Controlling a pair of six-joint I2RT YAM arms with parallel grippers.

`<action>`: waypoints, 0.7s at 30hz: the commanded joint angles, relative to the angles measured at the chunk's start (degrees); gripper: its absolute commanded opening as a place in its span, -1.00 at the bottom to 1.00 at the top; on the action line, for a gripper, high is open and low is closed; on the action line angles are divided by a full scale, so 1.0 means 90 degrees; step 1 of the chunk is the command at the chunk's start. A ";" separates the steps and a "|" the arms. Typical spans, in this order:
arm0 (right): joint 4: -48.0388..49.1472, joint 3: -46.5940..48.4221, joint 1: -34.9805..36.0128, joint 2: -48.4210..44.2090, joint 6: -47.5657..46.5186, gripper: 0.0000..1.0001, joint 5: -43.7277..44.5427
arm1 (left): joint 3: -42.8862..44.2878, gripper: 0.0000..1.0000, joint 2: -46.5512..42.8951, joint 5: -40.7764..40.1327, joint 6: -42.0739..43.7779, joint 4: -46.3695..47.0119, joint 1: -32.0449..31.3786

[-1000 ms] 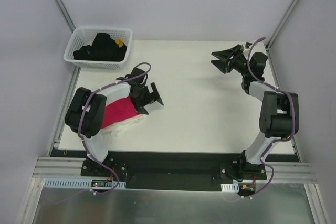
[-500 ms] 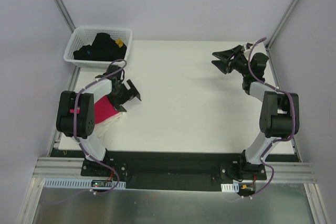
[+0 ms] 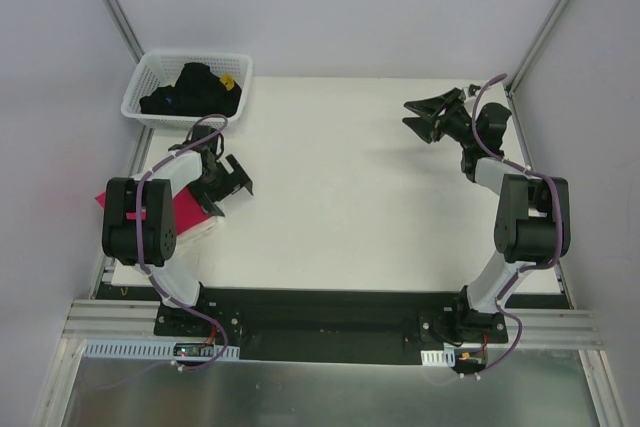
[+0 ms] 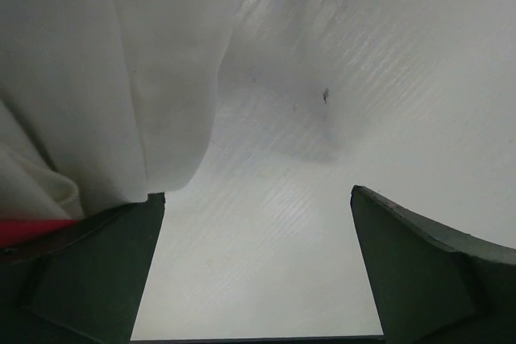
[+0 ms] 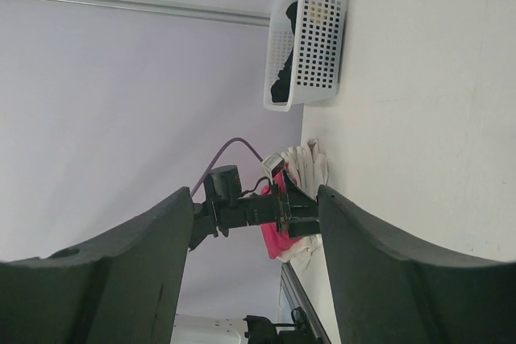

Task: Fold and stack the t-shirts
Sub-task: Put the neatly folded tshirt into the corner of the board with both arms

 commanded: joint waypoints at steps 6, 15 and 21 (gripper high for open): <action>0.0518 -0.0043 -0.0030 -0.0277 0.0002 0.30 -0.0072 | -0.0053 0.97 -0.0427 -0.0417 0.0228 -0.0304 0.0098; 0.0304 0.0610 0.0146 0.0377 -0.0223 0.31 -0.0346 | 0.1830 0.97 -0.0584 -0.1089 0.1261 -0.0139 -0.1480; -0.0554 0.1401 0.0195 0.0427 -0.1100 0.32 -0.0278 | 0.3452 0.98 -0.0174 -0.1374 0.2053 0.0885 -0.2236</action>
